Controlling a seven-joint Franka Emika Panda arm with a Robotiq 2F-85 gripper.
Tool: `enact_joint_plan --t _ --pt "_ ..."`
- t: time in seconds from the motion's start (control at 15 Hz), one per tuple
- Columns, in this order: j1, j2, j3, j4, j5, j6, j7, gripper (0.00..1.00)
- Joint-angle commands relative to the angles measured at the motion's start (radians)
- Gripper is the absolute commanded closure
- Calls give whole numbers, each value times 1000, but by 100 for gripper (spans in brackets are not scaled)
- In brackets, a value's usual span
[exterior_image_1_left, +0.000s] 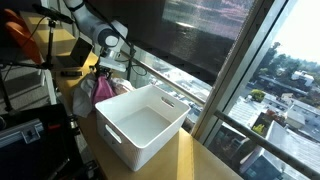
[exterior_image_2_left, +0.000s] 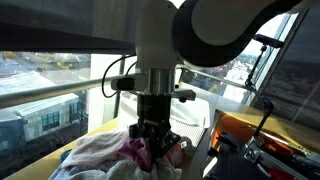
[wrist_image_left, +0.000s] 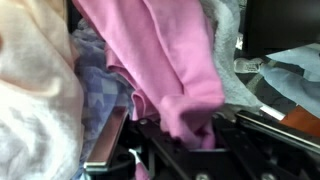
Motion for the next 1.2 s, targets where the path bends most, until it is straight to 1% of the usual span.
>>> enact_joint_plan --t 0.0,0.2,0.4,0.6,0.8,1.0,1.13 --pt "-35 -228 16 -118 79 -22 -58 98" --pt "-43 -378 -7 -142 149 -44 -109 98" --pt "-43 -513 -59 -132 213 -107 -154 98" --pt "-39 -628 -149 -110 247 -153 -182 98" --pt "-46 -725 -254 -89 246 -189 -197 98" --pt "-68 -788 -372 -66 232 -216 -219 98" --pt "-87 -786 -440 -58 227 -209 -244 98"
